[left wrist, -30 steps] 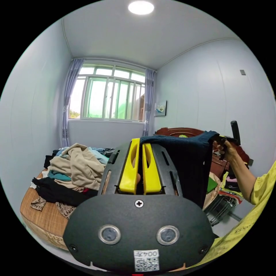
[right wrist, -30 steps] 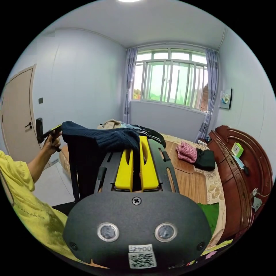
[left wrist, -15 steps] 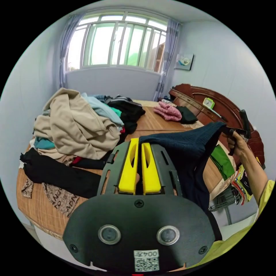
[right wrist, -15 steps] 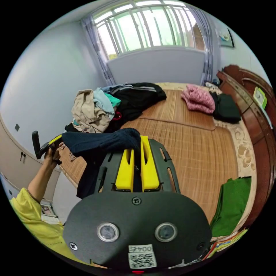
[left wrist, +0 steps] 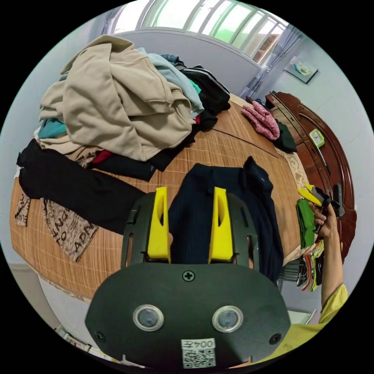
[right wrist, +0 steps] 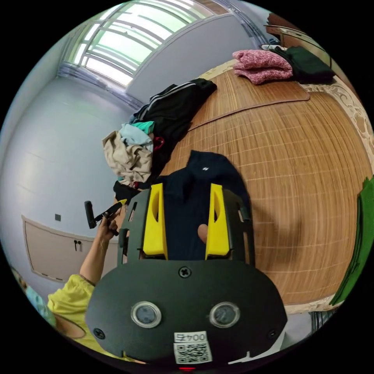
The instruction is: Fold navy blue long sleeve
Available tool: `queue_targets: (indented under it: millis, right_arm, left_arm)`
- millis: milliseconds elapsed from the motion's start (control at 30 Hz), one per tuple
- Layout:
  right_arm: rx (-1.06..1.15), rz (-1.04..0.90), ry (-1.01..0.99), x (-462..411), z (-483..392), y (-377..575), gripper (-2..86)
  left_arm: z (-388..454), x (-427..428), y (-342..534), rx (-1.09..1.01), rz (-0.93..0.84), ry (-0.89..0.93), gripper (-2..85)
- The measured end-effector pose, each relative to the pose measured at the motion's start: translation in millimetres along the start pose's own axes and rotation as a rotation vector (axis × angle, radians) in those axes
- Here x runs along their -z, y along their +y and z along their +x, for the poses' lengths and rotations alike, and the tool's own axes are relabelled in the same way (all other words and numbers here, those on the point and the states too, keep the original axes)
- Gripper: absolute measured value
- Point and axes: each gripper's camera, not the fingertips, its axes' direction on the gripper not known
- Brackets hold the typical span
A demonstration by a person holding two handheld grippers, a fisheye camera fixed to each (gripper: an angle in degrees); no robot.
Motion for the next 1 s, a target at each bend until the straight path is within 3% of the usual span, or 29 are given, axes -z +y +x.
queue_targets:
  millis: [233,333,433,600,833,1000]
  right_arm:
    - [0.082,0.180,-0.065,48.2,48.8,175.9,18.3]
    - [0.000,0.288,-0.052,57.8,78.4,245.7,18.5]
    - [-0.145,0.231,-0.043,48.4,112.6,281.2,17.1]
    - [-0.270,0.132,-0.078,24.1,147.8,292.3,14.2]
    - [-0.353,0.102,0.056,0.4,172.4,294.1,18.2]
    - [-0.380,0.102,-0.027,-11.5,183.3,298.9,18.4]
  left_arm:
    - [69.7,53.8,200.8,-0.071,0.119,0.163,13.2]
    - [83.5,68.8,284.9,0.008,0.138,0.187,10.9]
    - [98.3,71.8,342.5,0.099,0.140,0.214,9.1]
    - [166.8,64.1,363.7,0.043,0.046,0.100,8.6]
    - [279.3,58.5,338.8,-0.015,-0.035,-0.006,10.1]
    - [345.5,48.4,330.7,-0.060,-0.108,-0.131,10.8]
